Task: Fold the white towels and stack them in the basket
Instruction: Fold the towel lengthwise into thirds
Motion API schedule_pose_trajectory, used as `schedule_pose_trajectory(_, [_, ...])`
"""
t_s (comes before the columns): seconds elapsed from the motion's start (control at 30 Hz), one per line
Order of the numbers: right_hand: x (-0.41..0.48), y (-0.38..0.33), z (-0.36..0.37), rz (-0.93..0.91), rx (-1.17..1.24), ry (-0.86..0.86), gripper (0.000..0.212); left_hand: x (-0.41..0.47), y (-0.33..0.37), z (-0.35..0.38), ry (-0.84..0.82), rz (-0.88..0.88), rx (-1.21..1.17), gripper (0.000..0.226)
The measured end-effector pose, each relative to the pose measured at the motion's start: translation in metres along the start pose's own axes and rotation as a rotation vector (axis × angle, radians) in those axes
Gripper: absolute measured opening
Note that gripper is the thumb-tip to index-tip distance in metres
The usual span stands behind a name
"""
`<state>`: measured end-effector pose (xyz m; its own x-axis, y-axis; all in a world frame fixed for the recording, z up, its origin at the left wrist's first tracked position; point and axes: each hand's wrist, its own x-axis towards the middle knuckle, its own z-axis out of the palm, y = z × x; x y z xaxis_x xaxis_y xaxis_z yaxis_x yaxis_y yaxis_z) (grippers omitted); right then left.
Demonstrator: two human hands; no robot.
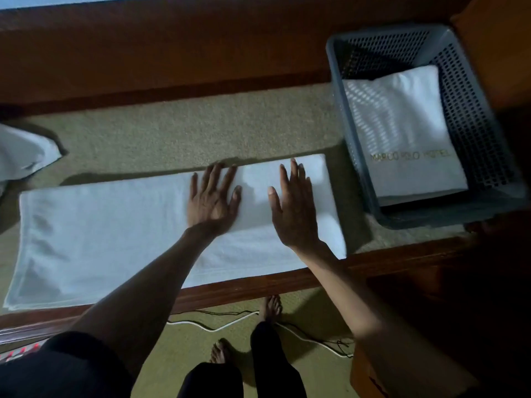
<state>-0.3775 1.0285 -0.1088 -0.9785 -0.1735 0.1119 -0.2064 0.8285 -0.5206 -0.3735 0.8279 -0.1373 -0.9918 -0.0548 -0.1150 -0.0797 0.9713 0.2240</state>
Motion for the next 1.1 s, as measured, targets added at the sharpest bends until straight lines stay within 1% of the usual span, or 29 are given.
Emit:
schedule_pose_trajectory(0.1, [0.013, -0.03, 0.035, -0.063, 0.093, -0.029, 0.053, -0.012, -0.004, 0.002, -0.01, -0.002, -0.032, 0.06])
schedule_pose_trajectory(0.17, [0.015, -0.028, 0.056, -0.034, 0.029, 0.023, 0.05, -0.023, -0.019, 0.0, -0.006, 0.004, -0.039, 0.062])
schedule_pose_trajectory(0.27, [0.015, -0.022, 0.068, -0.011, -0.097, 0.097, 0.048, -0.041, -0.062, -0.007, -0.025, -0.063, -0.014, 0.064])
schedule_pose_trajectory(0.4, [0.012, -0.025, 0.069, -0.046, -0.168, 0.141, 0.05, -0.073, -0.14, -0.026, -0.006, -0.204, 0.013, 0.065])
schedule_pose_trajectory(0.5, [0.011, -0.025, 0.069, -0.058, -0.207, 0.119, 0.053, -0.104, -0.191, -0.039, 0.029, -0.344, 0.012, 0.066])
schedule_pose_trajectory(0.6, [0.011, -0.027, 0.069, -0.055, -0.25, 0.095, 0.053, -0.133, -0.223, -0.048, 0.037, -0.467, -0.002, 0.067])
schedule_pose_trajectory(0.67, [0.012, -0.029, 0.069, -0.019, -0.273, 0.046, 0.055, -0.149, -0.238, -0.05, 0.031, -0.511, -0.026, 0.067])
schedule_pose_trajectory(0.77, [0.012, -0.043, 0.069, 0.098, -0.286, -0.064, 0.064, -0.161, -0.251, -0.05, 0.039, -0.544, -0.091, 0.074])
schedule_pose_trajectory(0.83, [0.007, -0.064, 0.074, 0.128, -0.284, -0.044, 0.063, -0.16, -0.245, -0.051, 0.084, -0.567, -0.154, 0.079])
schedule_pose_trajectory(0.9, [0.001, -0.101, 0.088, 0.087, -0.244, 0.008, 0.059, -0.15, -0.227, -0.055, 0.143, -0.521, -0.164, 0.075])
schedule_pose_trajectory(0.97, [-0.008, -0.144, 0.114, 0.041, -0.171, 0.037, 0.053, -0.13, -0.206, -0.059, 0.152, -0.411, -0.212, 0.067])
schedule_pose_trajectory(1.03, [-0.016, -0.18, 0.145, 0.005, -0.11, 0.047, 0.048, -0.106, -0.197, -0.059, 0.095, -0.289, -0.288, 0.065])
schedule_pose_trajectory(1.1, [-0.022, -0.202, 0.168, 0.029, -0.109, 0.059, 0.045, -0.087, -0.201, -0.053, 0.005, -0.127, -0.241, 0.064])
